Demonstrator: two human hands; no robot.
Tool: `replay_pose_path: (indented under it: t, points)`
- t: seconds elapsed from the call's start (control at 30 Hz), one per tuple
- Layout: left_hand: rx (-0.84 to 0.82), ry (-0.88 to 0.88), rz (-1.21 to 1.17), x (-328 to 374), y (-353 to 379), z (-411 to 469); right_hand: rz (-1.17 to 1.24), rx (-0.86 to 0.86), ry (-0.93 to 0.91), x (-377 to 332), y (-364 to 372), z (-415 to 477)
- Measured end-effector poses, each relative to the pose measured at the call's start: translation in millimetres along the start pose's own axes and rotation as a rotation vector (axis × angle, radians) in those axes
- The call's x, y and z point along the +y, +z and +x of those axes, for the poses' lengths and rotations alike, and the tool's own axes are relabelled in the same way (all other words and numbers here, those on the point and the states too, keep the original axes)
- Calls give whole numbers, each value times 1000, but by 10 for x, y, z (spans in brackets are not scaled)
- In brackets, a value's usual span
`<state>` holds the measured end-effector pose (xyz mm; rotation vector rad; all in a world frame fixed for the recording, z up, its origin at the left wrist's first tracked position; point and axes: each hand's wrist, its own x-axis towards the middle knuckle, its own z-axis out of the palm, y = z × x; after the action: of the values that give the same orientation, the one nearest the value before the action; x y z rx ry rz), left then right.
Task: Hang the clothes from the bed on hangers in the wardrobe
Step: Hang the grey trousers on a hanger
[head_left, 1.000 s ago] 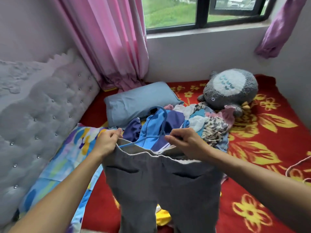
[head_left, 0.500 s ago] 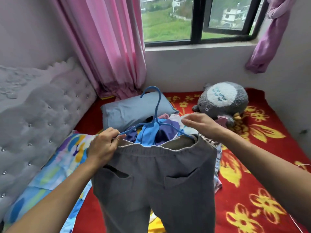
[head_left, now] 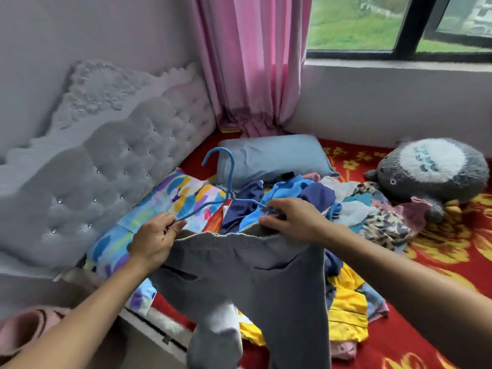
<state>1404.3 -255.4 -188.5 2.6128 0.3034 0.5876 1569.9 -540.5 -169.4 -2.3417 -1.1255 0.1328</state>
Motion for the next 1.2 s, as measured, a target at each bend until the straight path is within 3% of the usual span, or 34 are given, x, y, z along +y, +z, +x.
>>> replay_pose_path:
  t: [0.3,0.5,0.6,0.8,1.0,1.2]
  points:
    - [91,-200,260,-496,-1023,-1308,284,-78,-343,-1667,633,171]
    - [194,-353,493,-480,-1982,-2754,315,-130,-592,-3062,988,-404]
    - [243,-401,463,-443,-2462,-3544,362,-127,-670,-3725,1186,-823]
    - [493,-620,533,-355,-3496,-5173,471,-229,-718,-5062,1449,-1416]
    - [364,-1106,576,-407,-4254,-6578,621,-435,-683,-6263,1756,-1757]
    - [356,-1271,533,-655,-4706,-7292,796,-682,-507,-7372,2239,-1791]
